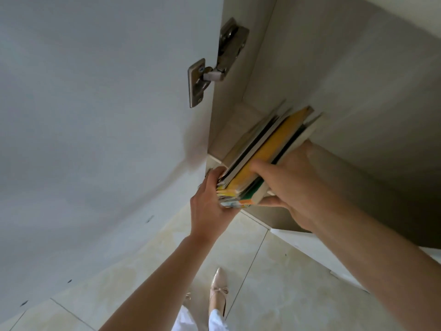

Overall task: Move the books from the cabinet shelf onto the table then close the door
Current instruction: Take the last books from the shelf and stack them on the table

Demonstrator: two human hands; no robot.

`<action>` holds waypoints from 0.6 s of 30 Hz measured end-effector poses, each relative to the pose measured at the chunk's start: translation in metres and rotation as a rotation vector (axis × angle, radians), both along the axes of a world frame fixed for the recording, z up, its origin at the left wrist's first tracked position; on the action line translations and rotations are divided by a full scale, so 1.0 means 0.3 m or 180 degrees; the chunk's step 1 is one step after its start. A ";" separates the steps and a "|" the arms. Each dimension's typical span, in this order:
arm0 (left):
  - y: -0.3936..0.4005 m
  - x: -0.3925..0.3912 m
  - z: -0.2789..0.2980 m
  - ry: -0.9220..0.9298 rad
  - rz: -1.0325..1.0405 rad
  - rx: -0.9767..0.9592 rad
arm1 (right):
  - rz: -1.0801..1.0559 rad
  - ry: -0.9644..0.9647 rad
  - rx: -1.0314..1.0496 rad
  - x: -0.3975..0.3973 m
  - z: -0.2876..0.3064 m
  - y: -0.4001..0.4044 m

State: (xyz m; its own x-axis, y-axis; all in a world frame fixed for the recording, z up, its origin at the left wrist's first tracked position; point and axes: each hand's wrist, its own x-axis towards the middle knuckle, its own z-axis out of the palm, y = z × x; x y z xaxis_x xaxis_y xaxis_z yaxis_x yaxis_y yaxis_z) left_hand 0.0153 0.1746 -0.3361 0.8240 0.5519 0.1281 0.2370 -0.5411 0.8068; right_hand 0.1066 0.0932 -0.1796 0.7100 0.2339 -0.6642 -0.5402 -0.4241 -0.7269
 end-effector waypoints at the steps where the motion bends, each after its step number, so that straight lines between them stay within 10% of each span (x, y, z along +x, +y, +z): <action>1: 0.002 -0.010 -0.004 -0.0014 -0.0048 -0.0035 | 0.0144 -0.0039 -0.0046 -0.018 -0.006 -0.007; 18: 0.040 -0.071 -0.050 -0.0401 -0.0131 -0.1209 | 0.1263 -0.0696 0.0329 0.196 -0.169 -0.296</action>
State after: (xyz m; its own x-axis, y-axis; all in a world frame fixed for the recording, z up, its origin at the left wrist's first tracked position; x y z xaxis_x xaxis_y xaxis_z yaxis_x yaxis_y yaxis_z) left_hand -0.0059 0.1866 -0.3511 0.8372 0.5464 0.0227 0.1080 -0.2057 0.9726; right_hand 0.1653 0.0045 -0.2304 0.6731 0.5728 -0.4677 -0.1802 -0.4863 -0.8550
